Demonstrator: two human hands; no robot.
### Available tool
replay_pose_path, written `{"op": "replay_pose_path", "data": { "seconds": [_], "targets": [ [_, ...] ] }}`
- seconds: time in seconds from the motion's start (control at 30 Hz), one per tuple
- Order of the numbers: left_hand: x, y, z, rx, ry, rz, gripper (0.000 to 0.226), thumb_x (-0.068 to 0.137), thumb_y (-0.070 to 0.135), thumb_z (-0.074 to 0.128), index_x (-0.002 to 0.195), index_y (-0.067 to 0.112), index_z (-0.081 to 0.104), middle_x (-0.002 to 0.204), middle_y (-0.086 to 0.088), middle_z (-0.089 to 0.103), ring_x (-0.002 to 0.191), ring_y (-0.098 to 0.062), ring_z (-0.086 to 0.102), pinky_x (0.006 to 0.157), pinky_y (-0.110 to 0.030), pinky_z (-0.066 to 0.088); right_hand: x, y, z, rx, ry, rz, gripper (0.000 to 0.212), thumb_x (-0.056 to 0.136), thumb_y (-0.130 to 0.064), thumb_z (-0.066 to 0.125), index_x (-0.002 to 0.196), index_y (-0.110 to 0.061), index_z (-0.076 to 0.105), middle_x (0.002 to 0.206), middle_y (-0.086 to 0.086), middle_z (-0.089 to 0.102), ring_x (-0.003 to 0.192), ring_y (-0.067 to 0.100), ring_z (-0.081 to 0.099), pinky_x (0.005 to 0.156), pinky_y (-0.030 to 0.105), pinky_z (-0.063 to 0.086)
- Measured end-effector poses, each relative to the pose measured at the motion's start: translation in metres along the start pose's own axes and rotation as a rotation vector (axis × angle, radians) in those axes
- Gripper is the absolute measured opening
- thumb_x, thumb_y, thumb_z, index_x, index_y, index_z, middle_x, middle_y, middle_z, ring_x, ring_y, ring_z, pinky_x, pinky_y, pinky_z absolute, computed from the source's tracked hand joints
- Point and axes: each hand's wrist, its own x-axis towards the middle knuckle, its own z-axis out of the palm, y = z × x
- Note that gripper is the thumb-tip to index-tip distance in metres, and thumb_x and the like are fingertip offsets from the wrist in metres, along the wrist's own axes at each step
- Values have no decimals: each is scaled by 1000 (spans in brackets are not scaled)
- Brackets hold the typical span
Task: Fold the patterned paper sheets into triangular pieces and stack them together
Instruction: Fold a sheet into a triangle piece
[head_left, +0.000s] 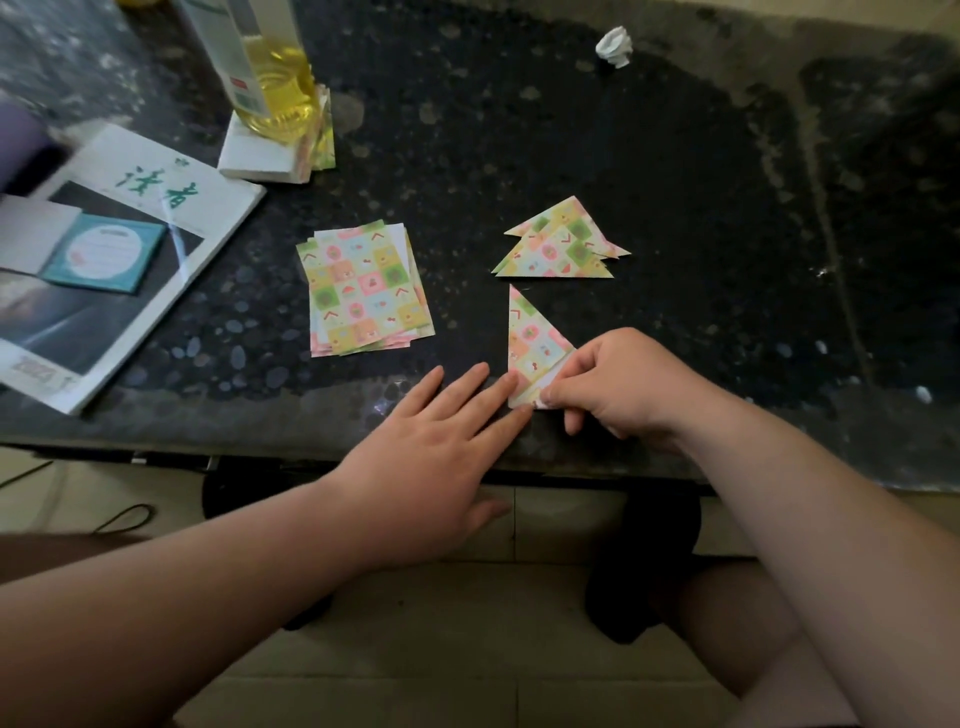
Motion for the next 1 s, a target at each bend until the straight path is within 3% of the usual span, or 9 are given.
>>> {"op": "replay_pose_path", "data": {
  "seconds": [0.1, 0.27, 0.47, 0.63, 0.8, 0.9, 0.93, 1.0],
  "targets": [
    [1, 2, 2, 13, 19, 4, 92, 94, 68, 42, 164, 21, 5, 172, -4, -3, 158, -28, -3, 127, -52, 5, 1, -3, 1, 11, -1, 32, 13, 89, -18, 76, 77, -12, 77, 61, 6, 72, 34, 9, 42, 40, 23, 34],
    [-1, 3, 4, 17, 11, 0, 96, 95, 67, 45, 164, 19, -1, 171, -5, -10, 158, -28, -9, 127, -53, 2, 2, -5, 3, 29, 26, 56, 13, 87, -17, 76, 76, -11, 77, 60, 6, 71, 37, 11, 43, 41, 24, 34],
    [0, 2, -4, 62, -110, 7, 101, 98, 65, 41, 157, 21, -28, 163, -3, -36, 151, -26, -32, 125, -51, -13, 1, -6, 5, 39, 53, 79, 12, 87, -13, 73, 77, -9, 78, 58, 6, 70, 42, 15, 45, 41, 25, 36],
    [-1, 4, -7, 75, -139, -5, 100, 99, 63, 40, 157, 18, -27, 162, -4, -38, 150, -27, -33, 125, -52, -14, 3, -5, 6, 33, 70, 72, 15, 88, -13, 71, 75, -9, 77, 58, 5, 71, 40, 14, 46, 42, 25, 38],
    [-11, 23, -5, 13, -95, -74, 92, 99, 50, 42, 161, 8, -10, 167, -14, -24, 155, -32, -20, 126, -52, -6, 2, -4, 7, 57, 75, 48, 17, 88, -11, 71, 72, -11, 76, 59, 6, 70, 39, 15, 43, 40, 24, 37],
    [-20, 35, 3, 17, -50, -56, 86, 83, 44, 51, 154, -2, 36, 164, -23, 26, 153, -39, 26, 121, -55, 27, 2, -3, 7, 52, 78, 38, 18, 87, -9, 69, 71, -10, 75, 58, 7, 70, 41, 16, 43, 41, 23, 37],
    [-22, 37, 7, 8, -33, -59, 88, 79, 45, 56, 151, -3, 41, 161, -24, 34, 150, -39, 33, 119, -55, 32, 3, -2, 7, 48, 81, 34, 18, 87, -8, 68, 70, -10, 74, 58, 6, 70, 42, 17, 44, 41, 23, 37],
    [-24, 41, 12, 20, -39, -58, 92, 79, 47, 60, 151, -4, 34, 161, -24, 31, 150, -40, 30, 120, -56, 29, 3, -2, 7, 49, 76, 31, 16, 87, -8, 67, 74, -9, 75, 59, 6, 71, 42, 18, 44, 42, 23, 38]
  ]
}}
